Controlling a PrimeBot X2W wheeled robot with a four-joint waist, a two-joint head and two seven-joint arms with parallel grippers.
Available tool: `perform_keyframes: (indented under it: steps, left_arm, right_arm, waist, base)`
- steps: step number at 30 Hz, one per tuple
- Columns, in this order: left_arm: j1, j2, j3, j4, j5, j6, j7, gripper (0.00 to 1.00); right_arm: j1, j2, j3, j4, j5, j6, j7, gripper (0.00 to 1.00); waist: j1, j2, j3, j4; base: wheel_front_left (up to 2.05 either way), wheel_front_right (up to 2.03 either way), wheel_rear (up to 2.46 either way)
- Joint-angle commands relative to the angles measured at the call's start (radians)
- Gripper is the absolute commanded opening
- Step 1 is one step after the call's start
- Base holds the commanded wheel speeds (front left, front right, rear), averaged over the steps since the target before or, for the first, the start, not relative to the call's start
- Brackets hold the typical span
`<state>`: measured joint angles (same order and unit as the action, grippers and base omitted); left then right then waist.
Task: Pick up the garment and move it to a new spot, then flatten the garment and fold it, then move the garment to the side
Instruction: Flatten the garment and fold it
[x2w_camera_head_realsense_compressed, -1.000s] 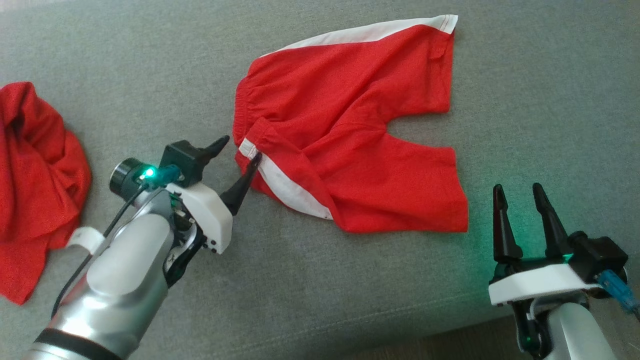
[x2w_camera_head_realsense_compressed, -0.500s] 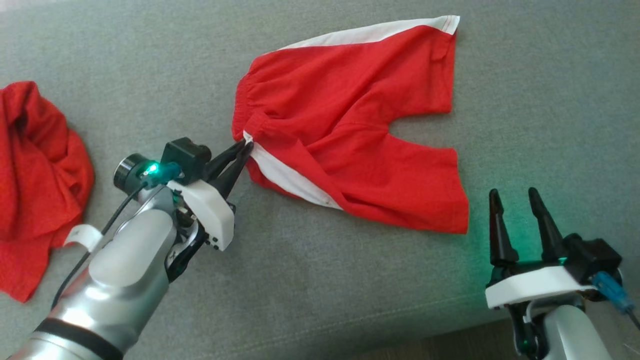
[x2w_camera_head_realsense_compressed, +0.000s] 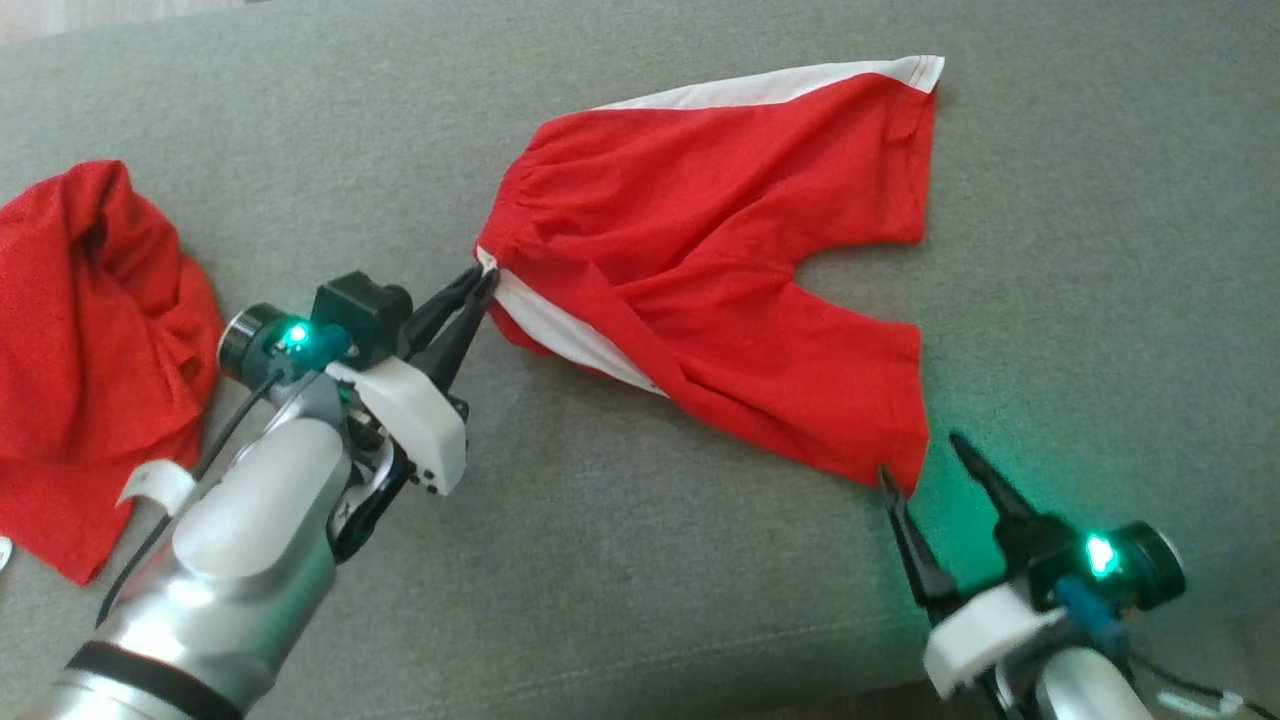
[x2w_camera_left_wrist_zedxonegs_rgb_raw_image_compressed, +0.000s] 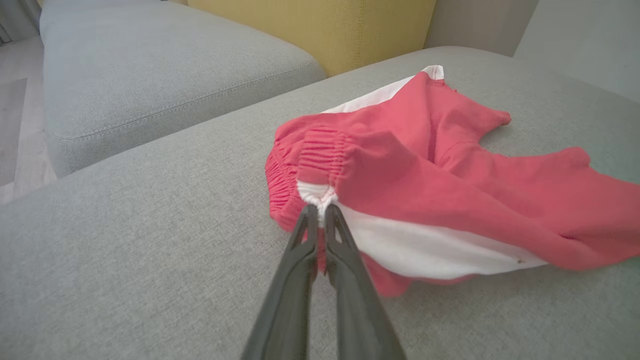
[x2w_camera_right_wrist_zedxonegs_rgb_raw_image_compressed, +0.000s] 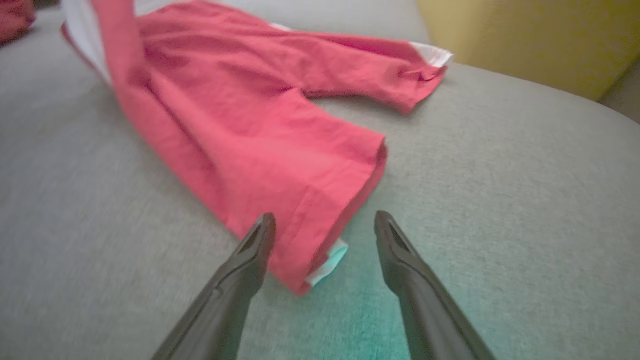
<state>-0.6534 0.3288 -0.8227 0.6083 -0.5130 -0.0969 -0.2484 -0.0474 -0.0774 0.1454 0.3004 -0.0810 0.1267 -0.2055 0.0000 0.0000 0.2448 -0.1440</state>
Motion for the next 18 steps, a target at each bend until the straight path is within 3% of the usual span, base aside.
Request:
perform_keyframes:
  steps: [1,8,18]
  left_arm:
    - [-0.015,0.036,0.048,-0.028,0.003,0.004,-0.011,0.0]
    - [-0.009,0.035,0.059,-0.037,0.004,0.013,-0.012,0.0]
    - [0.005,0.047,0.069,-0.054,0.005,0.02,-0.013,0.0]
  right_arm:
    - [0.015,-0.051,0.054,-0.014,-0.031,0.004,0.006,1.0]
    - [0.015,-0.12,0.127,0.016,-0.104,0.004,0.012,1.0]
    - [-0.032,-0.095,0.146,0.08,-0.145,0.004,0.0,1.0]
  waist:
    - [0.0,0.0,-0.005,0.005]
    - [0.0,0.0,0.002,0.016]
    - [0.0,0.0,0.01,0.014]
  base:
    - [0.0,0.0,0.0]
    - [0.0,0.0,0.0]
    - [0.0,0.0,0.0]
